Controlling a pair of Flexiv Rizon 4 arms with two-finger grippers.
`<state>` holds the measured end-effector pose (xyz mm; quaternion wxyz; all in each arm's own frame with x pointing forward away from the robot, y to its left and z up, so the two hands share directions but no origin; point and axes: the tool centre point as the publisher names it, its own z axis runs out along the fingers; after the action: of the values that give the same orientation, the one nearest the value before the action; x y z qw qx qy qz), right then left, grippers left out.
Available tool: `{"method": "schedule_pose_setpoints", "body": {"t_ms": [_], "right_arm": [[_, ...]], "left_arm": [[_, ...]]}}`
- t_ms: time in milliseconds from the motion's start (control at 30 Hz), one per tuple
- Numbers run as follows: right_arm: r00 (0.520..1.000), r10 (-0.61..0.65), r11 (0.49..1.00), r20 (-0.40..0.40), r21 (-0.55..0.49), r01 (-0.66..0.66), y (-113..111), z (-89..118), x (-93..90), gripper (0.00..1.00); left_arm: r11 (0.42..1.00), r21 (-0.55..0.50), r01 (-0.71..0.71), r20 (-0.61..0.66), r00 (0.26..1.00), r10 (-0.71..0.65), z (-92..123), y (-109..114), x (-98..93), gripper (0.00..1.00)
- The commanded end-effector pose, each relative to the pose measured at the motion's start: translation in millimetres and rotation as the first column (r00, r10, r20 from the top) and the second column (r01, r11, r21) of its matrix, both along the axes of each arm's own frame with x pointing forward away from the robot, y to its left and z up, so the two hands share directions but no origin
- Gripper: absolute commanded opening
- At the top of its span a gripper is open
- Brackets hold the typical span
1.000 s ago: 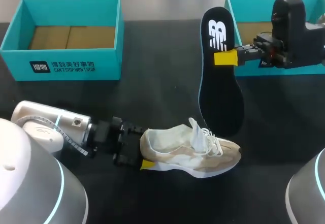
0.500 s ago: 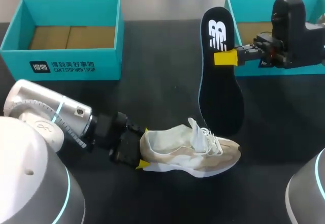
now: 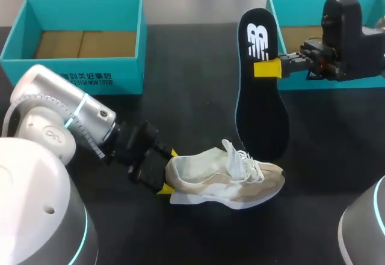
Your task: Take the shoe out of the shoebox, open the shoe tongue, remove and reinsert the insole, then place the shoe into the shoebox
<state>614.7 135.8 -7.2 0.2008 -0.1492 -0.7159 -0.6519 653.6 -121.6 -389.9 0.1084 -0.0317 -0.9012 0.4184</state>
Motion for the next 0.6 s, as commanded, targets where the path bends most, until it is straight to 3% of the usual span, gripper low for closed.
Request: {"method": "schedule_pose_setpoints", "body": {"t_ms": [33,267,600], "right_arm": [[1.0,0.001,1.0,-0.002,-0.003,-0.001,1.6,-0.5,0.9,0.0],[1.0,0.001,1.0,-0.002,-0.003,-0.001,1.6,-0.5,0.9,0.0],[1.0,0.001,1.0,-0.002,-0.003,-0.001,1.6,-0.5,0.9,0.0]], "left_arm": [[1.0,0.01,0.002,0.001,1.0,-0.002,0.2,-1.5,0.3,1.0],[0.985,0.167,-0.048,0.043,0.998,0.042,14.5,10.1,-2.7,1.0],[0.903,0.419,-0.091,0.115,0.992,0.047,21.4,18.6,-7.1,1.0]]}}
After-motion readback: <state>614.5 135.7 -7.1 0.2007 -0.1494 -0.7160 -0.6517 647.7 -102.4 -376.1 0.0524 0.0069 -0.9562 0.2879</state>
